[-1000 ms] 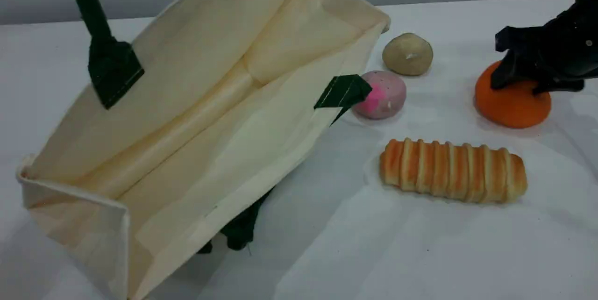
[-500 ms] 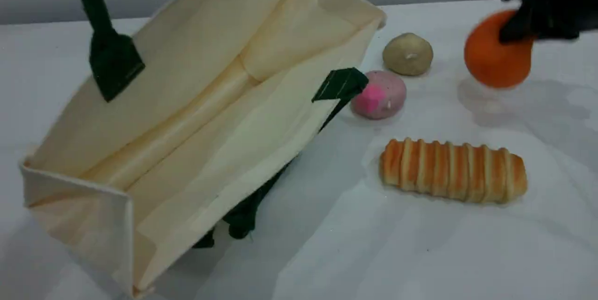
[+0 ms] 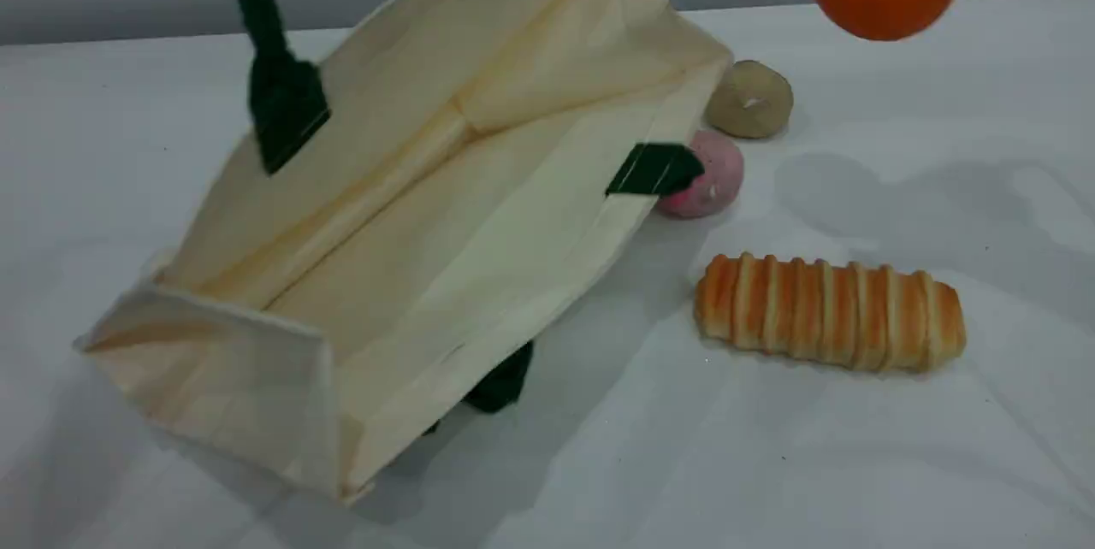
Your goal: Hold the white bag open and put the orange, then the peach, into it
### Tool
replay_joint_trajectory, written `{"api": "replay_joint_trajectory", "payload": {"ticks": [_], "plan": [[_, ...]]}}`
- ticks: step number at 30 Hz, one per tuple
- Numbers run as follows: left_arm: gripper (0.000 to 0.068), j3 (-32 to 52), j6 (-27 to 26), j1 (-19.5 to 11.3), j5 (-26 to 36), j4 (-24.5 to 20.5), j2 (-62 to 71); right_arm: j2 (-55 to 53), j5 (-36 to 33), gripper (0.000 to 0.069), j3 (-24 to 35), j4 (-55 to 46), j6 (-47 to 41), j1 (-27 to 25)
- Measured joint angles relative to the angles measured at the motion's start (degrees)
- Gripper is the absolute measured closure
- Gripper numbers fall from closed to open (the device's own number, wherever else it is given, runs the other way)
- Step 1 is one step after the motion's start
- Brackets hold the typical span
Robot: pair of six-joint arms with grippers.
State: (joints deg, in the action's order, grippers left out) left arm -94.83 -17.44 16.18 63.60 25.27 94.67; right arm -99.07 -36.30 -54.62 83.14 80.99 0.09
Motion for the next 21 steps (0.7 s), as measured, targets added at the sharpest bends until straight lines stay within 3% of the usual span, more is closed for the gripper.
{"api": "replay_joint_trajectory", "payload": {"ticks": [9,18,21], "plan": [[0.0601,-0.9,-0.1,1.9,0.5,0.2,0.4,0.3,-6.0,0.0648,0.0,2.2,0.0,0.0],[0.0601,-3.4,-0.4,3.1,1.9,0.6,0.4,0.3,-6.2,0.0648,0.0,2.3,0.0,0.0],[0.0601,-3.4,-0.2,3.1,1.5,-1.1,0.7,0.3,-6.8,0.0648,0.0,2.3,0.0,0.0]]}}
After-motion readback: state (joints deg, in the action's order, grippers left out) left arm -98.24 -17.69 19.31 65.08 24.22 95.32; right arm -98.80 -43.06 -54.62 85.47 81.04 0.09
